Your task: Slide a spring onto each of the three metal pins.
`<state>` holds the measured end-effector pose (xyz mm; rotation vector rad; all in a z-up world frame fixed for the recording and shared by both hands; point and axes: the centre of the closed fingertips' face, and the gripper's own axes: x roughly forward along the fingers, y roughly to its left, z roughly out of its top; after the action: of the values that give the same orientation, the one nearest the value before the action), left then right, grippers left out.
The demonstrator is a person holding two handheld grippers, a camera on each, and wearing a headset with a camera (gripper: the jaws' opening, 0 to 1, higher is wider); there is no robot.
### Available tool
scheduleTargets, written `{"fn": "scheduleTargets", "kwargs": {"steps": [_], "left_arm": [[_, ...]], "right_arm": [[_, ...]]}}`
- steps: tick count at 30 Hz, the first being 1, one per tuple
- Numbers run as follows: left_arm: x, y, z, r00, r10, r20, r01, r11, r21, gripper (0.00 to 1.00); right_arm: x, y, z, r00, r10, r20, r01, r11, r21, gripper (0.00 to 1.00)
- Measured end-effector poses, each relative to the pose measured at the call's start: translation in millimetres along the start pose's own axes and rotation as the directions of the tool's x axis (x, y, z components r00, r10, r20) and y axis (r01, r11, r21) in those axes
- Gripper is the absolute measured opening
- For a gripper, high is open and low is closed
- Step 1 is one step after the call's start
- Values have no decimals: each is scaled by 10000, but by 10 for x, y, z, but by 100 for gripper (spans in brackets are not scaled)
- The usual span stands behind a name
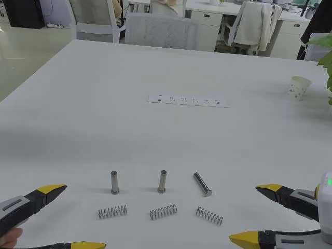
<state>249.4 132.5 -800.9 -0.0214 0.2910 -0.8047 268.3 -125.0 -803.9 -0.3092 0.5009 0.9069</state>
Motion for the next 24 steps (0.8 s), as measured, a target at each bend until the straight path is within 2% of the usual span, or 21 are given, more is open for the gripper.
{"fn": "scheduleTargets", "kwargs": {"steps": [24], "left_arm": [[-7,7,4,10000,-2,-43,2,10000,39,86]], "right_arm": [[12,12,4,10000,16,-30,-16,10000,-27,74]]}}
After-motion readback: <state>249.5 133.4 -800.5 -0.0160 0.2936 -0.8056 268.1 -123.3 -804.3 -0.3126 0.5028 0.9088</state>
